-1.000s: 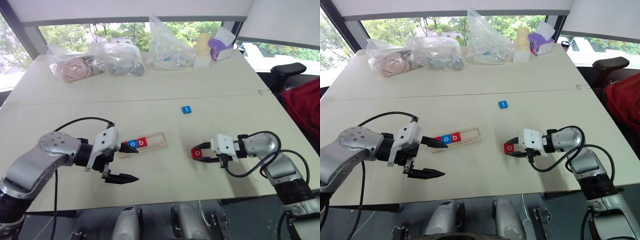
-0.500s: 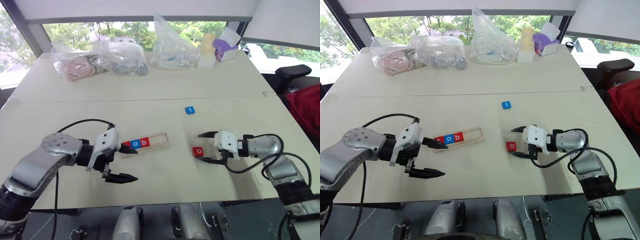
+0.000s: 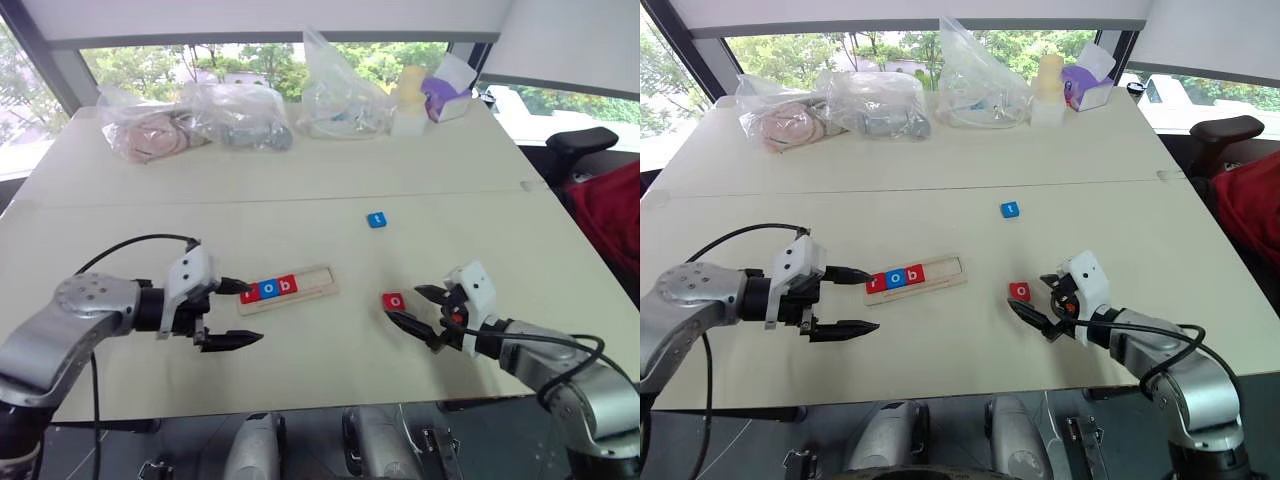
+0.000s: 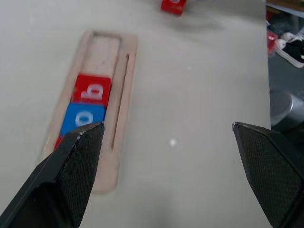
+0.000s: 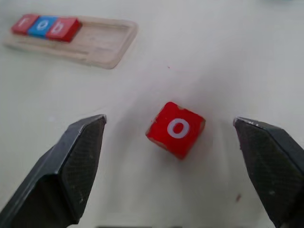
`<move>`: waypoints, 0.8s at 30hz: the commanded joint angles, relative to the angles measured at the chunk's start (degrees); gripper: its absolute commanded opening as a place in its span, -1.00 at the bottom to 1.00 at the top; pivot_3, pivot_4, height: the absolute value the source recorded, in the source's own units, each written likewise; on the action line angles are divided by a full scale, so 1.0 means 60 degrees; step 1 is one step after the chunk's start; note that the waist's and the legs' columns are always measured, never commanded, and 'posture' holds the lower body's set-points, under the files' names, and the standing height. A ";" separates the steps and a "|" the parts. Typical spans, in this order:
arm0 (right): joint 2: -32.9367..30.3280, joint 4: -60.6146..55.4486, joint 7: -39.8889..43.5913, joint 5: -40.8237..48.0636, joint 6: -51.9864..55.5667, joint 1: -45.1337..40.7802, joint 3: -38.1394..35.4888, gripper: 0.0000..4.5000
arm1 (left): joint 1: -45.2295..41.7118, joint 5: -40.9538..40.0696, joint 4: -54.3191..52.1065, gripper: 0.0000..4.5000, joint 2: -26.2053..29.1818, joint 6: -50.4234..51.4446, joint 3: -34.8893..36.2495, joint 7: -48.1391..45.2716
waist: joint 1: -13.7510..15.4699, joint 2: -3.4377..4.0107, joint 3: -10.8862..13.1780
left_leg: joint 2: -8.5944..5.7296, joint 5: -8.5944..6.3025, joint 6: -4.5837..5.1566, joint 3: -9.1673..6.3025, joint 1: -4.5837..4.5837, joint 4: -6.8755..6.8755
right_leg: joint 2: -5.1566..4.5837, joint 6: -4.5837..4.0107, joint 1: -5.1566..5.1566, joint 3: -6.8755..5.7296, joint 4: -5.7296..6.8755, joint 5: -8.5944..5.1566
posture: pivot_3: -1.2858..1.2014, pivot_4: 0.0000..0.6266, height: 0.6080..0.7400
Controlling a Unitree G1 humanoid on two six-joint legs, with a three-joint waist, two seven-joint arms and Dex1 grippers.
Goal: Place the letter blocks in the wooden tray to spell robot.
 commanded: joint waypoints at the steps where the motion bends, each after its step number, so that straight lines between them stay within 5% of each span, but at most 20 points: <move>1: -0.0016 -0.0523 -0.0512 0.0343 0.0674 -0.0266 -0.0365 0.97 | 0.0317 0.0811 0.0365 1.00 -0.0055 -0.0635 0.0323 0.0625 | 0.0010 0.0000 0.0000 | -0.0002 0.0000 0.0000 0.0001 0.0000 0.0001 | -0.0003 -0.0001 0.0001 0.0000 -0.0004 0.0000 | 0.03 -0.52 0.92; 14: -0.1040 0.0522 0.0280 0.0575 -0.0387 -0.0949 -0.0736 0.97 | 0.0063 0.3325 0.2059 1.00 -0.1284 -0.3131 -0.1146 0.1765 | 0.0037 -0.0006 -0.0004 | -0.0019 -0.0001 0.0001 0.0008 -0.0017 -0.0008 | -0.0009 0.0001 -0.0003 -0.0003 -0.0031 0.0000 | 0.03 -0.52 0.92; 24: -0.1424 0.0384 0.0482 0.1090 -0.0263 -0.0517 -0.1188 0.97 | -0.1065 0.5124 0.4495 1.00 -0.1356 -0.4588 -0.1437 0.2808 | 0.0063 0.0006 -0.0039 | -0.0018 0.0000 0.0001 0.0005 0.0001 0.0000 | -0.0008 0.0001 0.0022 -0.0008 -0.0021 0.0001 | 0.03 -0.52 0.92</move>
